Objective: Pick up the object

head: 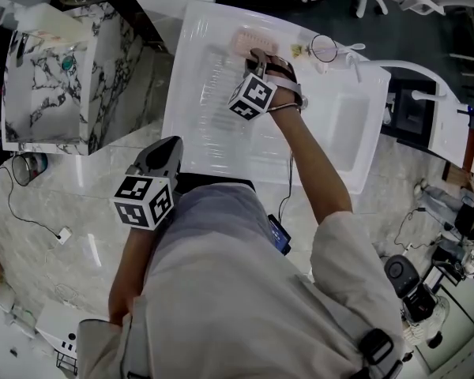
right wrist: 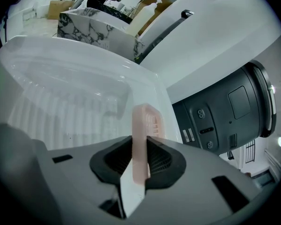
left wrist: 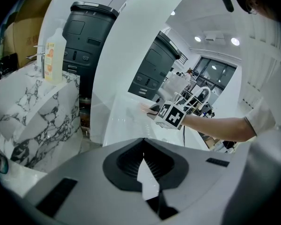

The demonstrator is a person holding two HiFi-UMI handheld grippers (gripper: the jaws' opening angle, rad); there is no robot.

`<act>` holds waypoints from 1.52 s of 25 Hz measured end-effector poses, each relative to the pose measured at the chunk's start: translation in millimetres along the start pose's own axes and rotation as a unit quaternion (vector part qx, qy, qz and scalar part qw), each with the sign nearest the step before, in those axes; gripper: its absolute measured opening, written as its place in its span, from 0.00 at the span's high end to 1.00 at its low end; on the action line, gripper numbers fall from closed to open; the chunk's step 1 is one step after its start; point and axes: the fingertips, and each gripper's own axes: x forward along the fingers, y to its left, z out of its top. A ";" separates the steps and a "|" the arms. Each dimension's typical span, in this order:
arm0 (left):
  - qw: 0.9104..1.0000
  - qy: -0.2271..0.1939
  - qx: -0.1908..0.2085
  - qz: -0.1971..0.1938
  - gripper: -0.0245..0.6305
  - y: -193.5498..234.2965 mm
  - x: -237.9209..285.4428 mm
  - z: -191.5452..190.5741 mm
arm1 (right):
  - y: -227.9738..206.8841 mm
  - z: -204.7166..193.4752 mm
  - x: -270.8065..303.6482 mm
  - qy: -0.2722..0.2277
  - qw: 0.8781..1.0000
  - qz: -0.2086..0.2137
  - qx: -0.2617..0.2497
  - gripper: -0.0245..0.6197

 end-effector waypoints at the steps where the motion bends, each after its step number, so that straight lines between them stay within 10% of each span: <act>1: 1.000 -0.001 0.000 0.000 0.96 0.2 -0.7 -0.1 | 0.7 -0.3 -1.0 0.000 1.000 0.001 0.002 0.83; 38: 0.999 -0.012 0.031 -0.023 0.96 -4.4 -19.3 -3.9 | 31.7 -15.0 -35.5 0.026 0.997 0.024 0.067 0.83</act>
